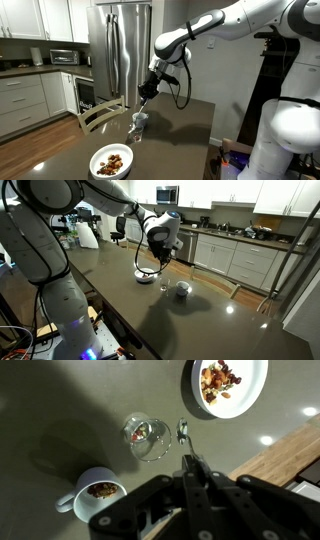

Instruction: Use the spoon to transfer one spoon of contents from the bowl to the glass cup

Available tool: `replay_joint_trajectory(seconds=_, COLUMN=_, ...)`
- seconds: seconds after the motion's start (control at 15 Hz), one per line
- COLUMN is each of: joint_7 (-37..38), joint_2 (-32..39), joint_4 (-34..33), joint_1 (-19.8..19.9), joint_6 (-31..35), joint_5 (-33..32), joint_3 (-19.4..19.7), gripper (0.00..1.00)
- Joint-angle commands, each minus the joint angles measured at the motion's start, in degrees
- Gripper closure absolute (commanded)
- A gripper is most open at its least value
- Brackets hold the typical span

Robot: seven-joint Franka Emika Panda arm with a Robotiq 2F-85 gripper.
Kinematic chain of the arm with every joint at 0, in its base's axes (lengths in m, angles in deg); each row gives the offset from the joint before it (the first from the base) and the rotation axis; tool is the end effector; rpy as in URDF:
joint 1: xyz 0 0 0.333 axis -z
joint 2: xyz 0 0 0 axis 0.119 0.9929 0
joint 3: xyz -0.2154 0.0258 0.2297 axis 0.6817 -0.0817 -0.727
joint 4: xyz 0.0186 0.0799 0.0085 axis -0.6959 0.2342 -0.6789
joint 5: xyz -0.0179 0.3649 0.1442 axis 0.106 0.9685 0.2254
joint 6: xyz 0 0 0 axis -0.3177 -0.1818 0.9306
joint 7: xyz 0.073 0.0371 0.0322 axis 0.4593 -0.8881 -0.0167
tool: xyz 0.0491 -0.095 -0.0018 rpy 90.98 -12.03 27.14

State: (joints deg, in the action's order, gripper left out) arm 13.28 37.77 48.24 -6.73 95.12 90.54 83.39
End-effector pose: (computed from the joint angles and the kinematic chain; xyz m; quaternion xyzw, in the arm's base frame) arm 0.5217 -0.0082 0.4248 -0.9602 0.1921 -0.0619 0.1932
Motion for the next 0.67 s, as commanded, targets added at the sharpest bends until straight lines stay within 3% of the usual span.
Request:
replay_joint_trajectory(seconds=0.0, joint_7=-2.6, joint_2=-3.1, joint_4=1.7, joint_1=-0.5, joint_6=-1.6, joint_5=1.7, joint_3=-0.1, gripper=0.96)
replay_joint_trajectory(seconds=0.6, joint_7=-9.8, joint_2=-2.8, joint_4=2.2, joint_1=-2.3, joint_6=-5.0, joint_5=7.4, joint_3=0.1, gripper=0.96)
